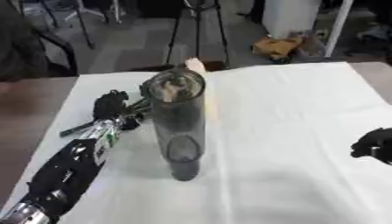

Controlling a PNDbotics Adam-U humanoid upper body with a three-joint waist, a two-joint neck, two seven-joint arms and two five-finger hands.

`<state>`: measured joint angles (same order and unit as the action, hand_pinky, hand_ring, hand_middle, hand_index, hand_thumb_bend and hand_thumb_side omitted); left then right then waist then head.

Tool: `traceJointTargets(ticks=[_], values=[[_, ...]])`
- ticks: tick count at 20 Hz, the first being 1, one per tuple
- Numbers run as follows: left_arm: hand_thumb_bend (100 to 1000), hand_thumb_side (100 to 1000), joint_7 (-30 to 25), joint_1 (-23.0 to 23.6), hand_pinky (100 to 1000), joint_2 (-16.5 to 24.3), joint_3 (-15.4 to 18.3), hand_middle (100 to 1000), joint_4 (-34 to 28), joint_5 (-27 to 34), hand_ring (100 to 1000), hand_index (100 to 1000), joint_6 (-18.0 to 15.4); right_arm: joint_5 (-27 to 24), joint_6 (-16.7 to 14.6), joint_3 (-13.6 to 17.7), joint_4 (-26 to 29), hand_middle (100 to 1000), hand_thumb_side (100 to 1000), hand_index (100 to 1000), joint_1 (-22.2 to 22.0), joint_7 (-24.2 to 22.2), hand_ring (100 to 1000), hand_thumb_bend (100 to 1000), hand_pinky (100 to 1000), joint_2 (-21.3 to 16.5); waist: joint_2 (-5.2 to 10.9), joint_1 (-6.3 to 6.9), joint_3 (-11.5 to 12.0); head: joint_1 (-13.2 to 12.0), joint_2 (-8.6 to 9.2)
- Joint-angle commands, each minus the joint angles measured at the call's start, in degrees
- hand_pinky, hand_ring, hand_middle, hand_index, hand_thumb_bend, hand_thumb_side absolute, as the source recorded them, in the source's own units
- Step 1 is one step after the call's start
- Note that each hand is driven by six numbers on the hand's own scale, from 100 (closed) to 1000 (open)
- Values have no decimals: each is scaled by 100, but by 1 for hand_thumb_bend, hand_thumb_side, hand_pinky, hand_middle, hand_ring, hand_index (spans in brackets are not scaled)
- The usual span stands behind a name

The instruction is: Arrange flowers into the vase.

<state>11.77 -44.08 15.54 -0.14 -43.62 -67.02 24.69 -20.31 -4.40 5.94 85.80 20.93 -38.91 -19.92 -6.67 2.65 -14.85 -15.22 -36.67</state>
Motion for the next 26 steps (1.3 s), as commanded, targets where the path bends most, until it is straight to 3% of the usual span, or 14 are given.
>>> traceJointTargets(ticks=[1,9,13,19,20,25,26], values=[[372,314,116,-129,557,111,82,465,22,79,553,709,58,14,-13,-13,49,608,726,662,121,-40,680,745,677,-77,-64,-11,-68,-40,127],[264,293,579,-137,496,94,79,394,303,542,437,630,54,32,-5,-22,47,608,726,662,144,-78,679,744,677,-73,-90,29,-129,-65,173],[208,277,624,-135,419,81,60,308,351,653,369,529,23,35,4,-20,48,608,726,662,143,-79,679,744,676,-73,-83,37,-142,-65,183],[208,277,682,-133,419,75,47,308,374,704,369,529,0,31,6,-19,47,608,726,662,145,-81,679,744,676,-71,-79,36,-145,-67,184],[100,199,687,-134,242,73,46,100,373,708,106,292,-3,31,6,-19,47,607,726,662,145,-82,679,744,676,-71,-78,35,-146,-67,184],[100,199,849,-115,242,39,37,100,359,845,106,292,-110,22,4,-15,45,607,726,662,151,-86,679,744,676,-64,-72,23,-148,-70,187],[100,100,858,-116,124,31,32,100,357,869,100,171,-124,21,3,-15,45,605,725,662,151,-86,678,745,676,-63,-71,19,-147,-71,186]])
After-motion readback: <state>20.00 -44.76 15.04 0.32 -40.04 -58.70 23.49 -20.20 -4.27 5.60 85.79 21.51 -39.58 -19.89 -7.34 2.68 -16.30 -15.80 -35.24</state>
